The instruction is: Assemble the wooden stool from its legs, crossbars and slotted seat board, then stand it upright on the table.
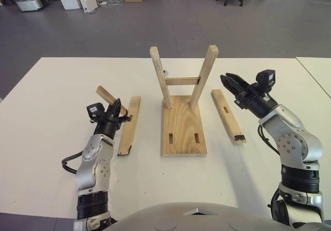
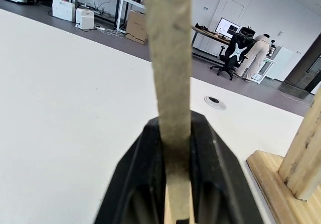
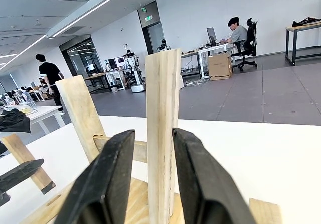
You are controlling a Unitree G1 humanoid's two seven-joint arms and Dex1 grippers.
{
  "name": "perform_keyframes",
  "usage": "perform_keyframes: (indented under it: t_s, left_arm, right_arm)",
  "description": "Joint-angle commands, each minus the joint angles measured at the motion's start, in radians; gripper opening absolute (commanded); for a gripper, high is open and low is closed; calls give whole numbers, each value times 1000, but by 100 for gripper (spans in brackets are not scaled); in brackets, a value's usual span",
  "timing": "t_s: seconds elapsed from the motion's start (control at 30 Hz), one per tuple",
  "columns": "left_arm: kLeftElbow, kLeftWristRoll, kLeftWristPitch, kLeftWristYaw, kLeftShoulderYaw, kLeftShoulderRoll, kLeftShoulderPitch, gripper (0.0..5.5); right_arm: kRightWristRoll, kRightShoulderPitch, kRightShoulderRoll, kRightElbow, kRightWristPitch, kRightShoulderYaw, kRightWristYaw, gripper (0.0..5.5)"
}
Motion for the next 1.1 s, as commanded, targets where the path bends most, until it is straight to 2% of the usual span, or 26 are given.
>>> perform_keyframes:
  t_s: [0.03,0.33,0.5,0.63,0.8,0.93,1.1]
  left_arm:
    - [19,29,-26,-7,-23,-17,25,40]
    - [125,178,-88,-28,-87,36,71,40]
    - [178,232,-107,-117,-139,118,151,40]
    - [295,249,-150,-223,-143,198,194,40]
    - [533,289,-258,-306,-189,217,250,40]
    - [627,246,-255,-357,-188,206,250,40]
    - [654,251,-186,-404,-223,269,226,40]
  right_arm:
    - [-17,0,10,13,-17,17,-2,138]
    - [-30,-8,18,36,-35,26,0,138]
    - [-36,-11,12,45,-37,24,4,138]
    - [-35,-26,-10,62,-29,11,15,138]
    - [-37,-36,-21,71,-27,18,23,138]
    - [-36,-41,-30,79,-26,16,27,138]
    - [-39,-50,-33,85,-29,14,29,138]
